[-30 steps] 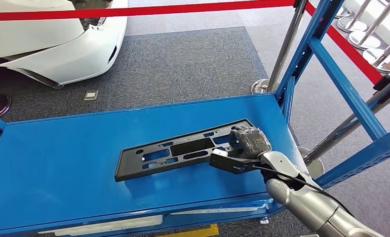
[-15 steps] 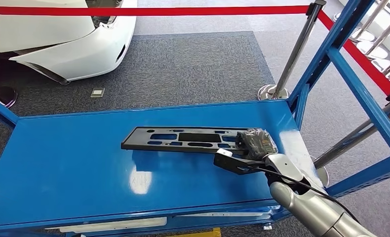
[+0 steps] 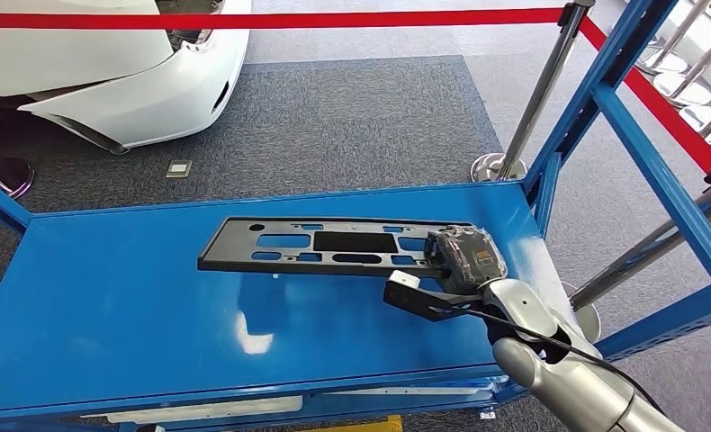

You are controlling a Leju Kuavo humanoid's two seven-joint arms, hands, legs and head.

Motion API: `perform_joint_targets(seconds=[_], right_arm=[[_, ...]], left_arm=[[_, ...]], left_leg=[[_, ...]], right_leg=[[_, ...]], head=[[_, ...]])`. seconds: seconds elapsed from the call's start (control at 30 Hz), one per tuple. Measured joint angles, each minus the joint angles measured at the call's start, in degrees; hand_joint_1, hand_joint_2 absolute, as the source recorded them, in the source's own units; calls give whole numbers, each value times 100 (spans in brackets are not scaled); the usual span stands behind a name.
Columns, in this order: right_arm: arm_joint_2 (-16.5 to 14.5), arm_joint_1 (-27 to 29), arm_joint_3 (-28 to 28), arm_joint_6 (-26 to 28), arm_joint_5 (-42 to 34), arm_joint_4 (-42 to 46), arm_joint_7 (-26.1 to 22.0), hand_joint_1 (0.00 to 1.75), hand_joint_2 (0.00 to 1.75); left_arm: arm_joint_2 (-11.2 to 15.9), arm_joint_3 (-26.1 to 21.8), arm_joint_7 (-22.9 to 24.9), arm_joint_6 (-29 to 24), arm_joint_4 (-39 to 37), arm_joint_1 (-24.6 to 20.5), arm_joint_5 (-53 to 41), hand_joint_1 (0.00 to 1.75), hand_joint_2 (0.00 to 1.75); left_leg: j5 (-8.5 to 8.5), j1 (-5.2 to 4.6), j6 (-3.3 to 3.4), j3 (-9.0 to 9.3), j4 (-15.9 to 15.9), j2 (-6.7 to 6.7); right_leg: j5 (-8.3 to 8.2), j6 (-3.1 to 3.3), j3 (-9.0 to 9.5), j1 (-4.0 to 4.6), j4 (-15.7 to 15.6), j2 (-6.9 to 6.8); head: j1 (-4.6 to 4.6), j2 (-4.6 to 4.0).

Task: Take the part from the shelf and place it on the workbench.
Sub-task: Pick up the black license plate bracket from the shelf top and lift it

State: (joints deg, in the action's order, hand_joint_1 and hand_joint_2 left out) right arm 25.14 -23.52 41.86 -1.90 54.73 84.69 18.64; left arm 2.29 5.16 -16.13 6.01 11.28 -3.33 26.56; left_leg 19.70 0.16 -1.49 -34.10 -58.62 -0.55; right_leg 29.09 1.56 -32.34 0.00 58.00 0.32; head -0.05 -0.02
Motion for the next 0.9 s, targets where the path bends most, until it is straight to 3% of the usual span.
perform_joint_targets(seconds=[0.17, 0.3, 0.43, 0.9], right_arm=[[16, 7, -2, 0, 0, 82, 0, 175, 175], [22, 9, -2, 3, 21, 109, 5, 175, 175], [51, 21, -16, 7, 280, 237, 87, 175, 175], [120, 35, -90, -315, 1518, 1699, 210, 175, 175]], left_arm=[[0, 14, 0, 0, 0, 0, 0, 0, 175], [0, 47, 0, -13, 0, 0, 5, 0, 0], [0, 68, 2, -78, 0, 1, 60, 0, 175], [0, 114, 2, -93, 0, 1, 116, 0, 175]], left_leg=[[-2, 1, -2, 2, 6, 0], [-2, 2, -3, 3, 9, 0], [-2, 2, -3, 3, 9, 0], [-2, 2, -3, 4, 10, 0]], right_leg=[[1, 1, -1, 3, 1, 0], [1, 2, -1, 3, 1, 0], [1, 2, -2, 3, 1, 0], [1, 2, -2, 3, 1, 1]], head=[[1, 0], [1, 0], [5, 0], [7, 0]])
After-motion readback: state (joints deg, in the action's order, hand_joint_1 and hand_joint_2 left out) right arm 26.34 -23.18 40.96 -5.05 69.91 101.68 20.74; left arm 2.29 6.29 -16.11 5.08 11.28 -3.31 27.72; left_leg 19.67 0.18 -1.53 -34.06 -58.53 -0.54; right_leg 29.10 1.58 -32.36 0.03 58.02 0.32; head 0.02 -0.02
